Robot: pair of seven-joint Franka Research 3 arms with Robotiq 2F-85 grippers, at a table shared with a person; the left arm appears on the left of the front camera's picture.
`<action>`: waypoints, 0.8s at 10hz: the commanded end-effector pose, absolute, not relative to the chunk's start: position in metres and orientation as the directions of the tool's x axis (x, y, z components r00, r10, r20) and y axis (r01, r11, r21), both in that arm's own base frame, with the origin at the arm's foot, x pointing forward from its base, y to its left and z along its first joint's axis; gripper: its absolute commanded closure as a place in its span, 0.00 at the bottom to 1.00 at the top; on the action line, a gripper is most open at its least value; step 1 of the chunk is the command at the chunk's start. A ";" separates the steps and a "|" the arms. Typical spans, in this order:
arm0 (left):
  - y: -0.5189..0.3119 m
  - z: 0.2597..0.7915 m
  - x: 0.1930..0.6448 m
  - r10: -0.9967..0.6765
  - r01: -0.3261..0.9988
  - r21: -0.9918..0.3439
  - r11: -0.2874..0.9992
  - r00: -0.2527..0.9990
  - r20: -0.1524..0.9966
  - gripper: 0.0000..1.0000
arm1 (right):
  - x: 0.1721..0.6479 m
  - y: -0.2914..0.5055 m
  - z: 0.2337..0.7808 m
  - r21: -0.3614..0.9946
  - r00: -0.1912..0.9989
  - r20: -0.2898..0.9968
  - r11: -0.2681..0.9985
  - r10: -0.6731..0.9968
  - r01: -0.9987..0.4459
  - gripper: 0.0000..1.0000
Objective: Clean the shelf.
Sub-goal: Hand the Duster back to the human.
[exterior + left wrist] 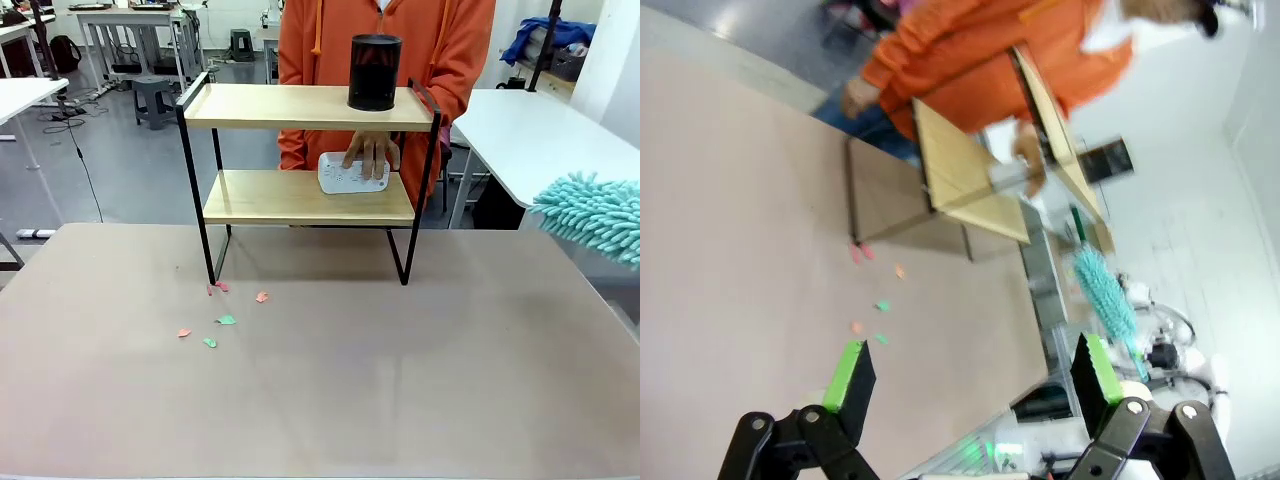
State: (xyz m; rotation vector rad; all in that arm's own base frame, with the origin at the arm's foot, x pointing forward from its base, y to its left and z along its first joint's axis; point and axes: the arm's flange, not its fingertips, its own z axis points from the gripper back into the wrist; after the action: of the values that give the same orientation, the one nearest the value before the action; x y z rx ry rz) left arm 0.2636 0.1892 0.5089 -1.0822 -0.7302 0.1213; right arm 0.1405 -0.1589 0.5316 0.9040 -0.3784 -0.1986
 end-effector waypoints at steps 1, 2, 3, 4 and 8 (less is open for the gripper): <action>0.136 0.562 0.261 0.171 0.446 -0.826 0.345 0.835 0.522 0.00 | 0.149 -0.138 0.571 0.765 0.876 0.437 0.596 -0.202 -0.244 0.88; 0.095 0.586 0.266 0.027 0.530 -0.811 0.248 0.833 0.552 0.00 | 0.149 -0.115 0.605 0.707 0.835 0.548 0.565 -0.055 -0.426 0.88; 0.055 0.601 0.269 -0.073 0.576 -0.793 0.199 0.815 0.574 0.00 | 0.143 -0.088 0.632 0.631 0.774 0.619 0.502 0.134 -0.591 0.88; 0.014 0.607 0.268 -0.195 0.591 -0.798 0.117 0.802 0.565 0.00 | 0.135 -0.055 0.648 0.585 0.696 0.606 0.378 0.384 -0.718 0.88; -0.078 0.548 0.255 -0.472 0.539 -0.823 0.179 0.781 0.409 0.00 | 0.127 0.021 0.616 0.532 0.489 0.330 0.269 0.807 -0.803 0.88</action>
State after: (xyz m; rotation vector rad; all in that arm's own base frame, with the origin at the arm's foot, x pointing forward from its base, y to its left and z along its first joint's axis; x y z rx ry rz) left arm 0.2557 -0.0814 0.5643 -1.2844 -0.0768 -0.7195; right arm 0.1205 0.0364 0.6232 0.8173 -0.0435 0.9368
